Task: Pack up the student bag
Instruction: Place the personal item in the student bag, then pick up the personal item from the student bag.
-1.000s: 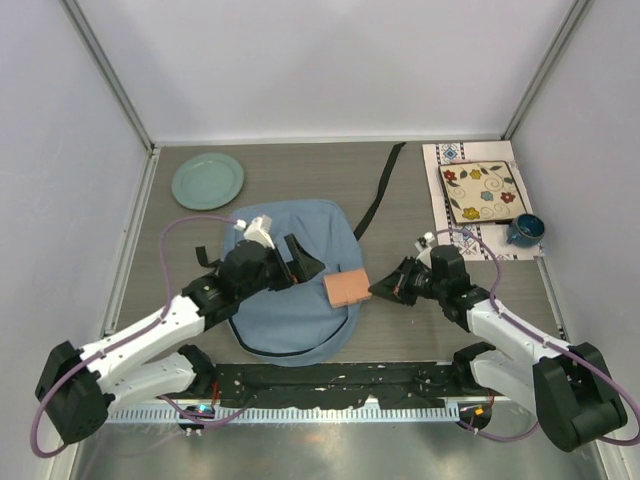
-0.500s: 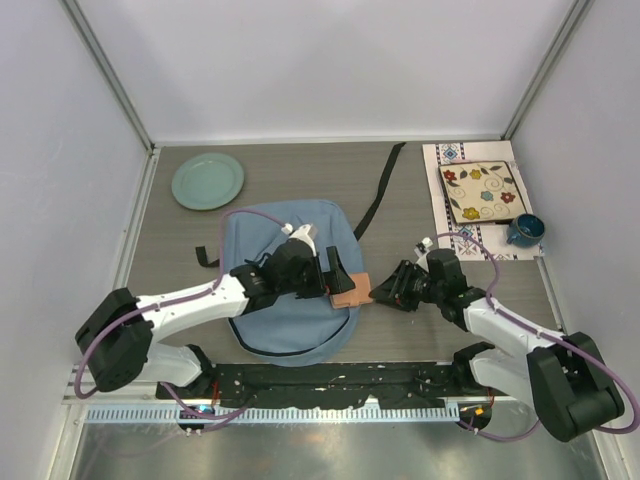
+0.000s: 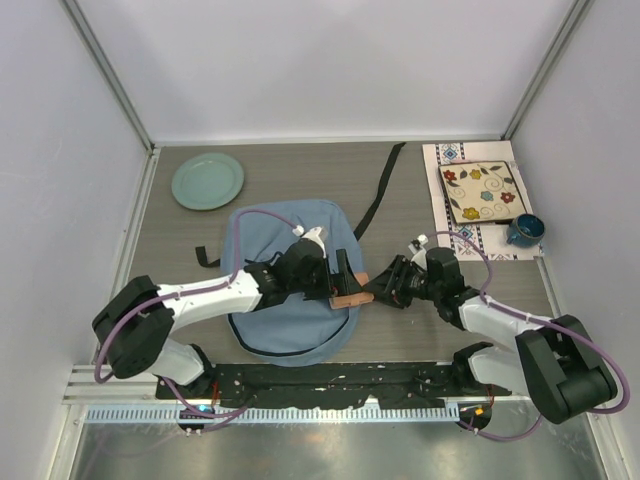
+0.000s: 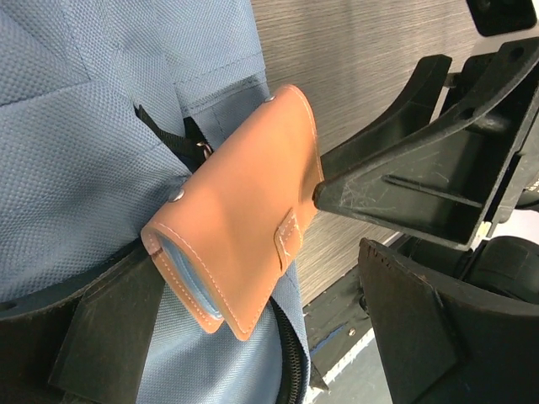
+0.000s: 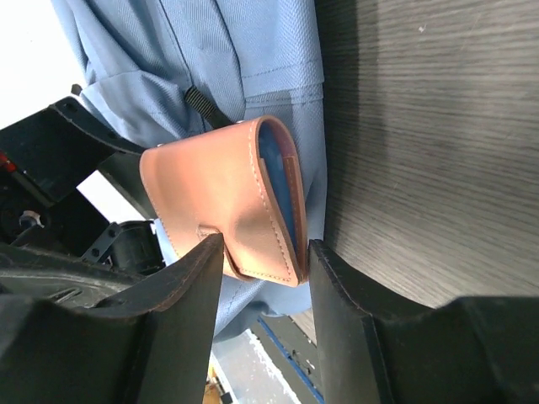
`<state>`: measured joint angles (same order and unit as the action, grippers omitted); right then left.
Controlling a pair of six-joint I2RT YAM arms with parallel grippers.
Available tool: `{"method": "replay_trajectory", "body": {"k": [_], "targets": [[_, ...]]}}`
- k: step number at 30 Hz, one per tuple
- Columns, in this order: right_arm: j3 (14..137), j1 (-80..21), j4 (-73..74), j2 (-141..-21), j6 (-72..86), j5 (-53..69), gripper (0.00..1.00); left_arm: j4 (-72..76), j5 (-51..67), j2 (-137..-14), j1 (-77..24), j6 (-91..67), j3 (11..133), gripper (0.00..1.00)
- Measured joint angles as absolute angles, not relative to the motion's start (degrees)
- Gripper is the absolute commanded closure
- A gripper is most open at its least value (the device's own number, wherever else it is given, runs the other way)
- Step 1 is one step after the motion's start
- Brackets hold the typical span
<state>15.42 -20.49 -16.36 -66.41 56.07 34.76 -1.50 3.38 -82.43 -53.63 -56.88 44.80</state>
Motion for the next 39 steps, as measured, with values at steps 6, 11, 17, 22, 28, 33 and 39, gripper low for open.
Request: {"method": "replay_trajectory", "body": {"k": [6,11,17,22,28,33,39], "targets": [[14.33,-20.51,-19.18,-66.0,58.89,37.39,0.57,0.25,3.9,-84.07,-53.74,-57.52,45.01,0.07],[14.06,-20.51,-19.77,-63.35,60.53,37.82,0.69,1.41,4.4,-85.38,-53.78,-58.39,45.41,0.12],[14.02,-20.51,-19.7,-61.95,60.84,37.8,0.71,1.48,3.49,-84.86,-53.91,-59.24,45.36,0.27],[14.02,-20.51,-19.68,-61.84,60.77,37.82,0.71,1.41,0.62,-81.17,-54.02,-59.7,44.14,0.41],[14.02,-20.51,-19.68,-61.89,60.64,37.82,0.71,1.5,-1.67,-76.84,-54.04,-59.77,42.52,0.72],[14.02,-20.51,-19.59,-61.89,60.47,37.78,0.7,1.72,-1.98,-76.16,-54.04,-59.83,41.74,0.95],[14.72,-20.49,-16.67,-61.49,58.17,37.54,0.44,0.19,-1.98,-76.09,-54.04,-57.3,42.11,1.0]]}}
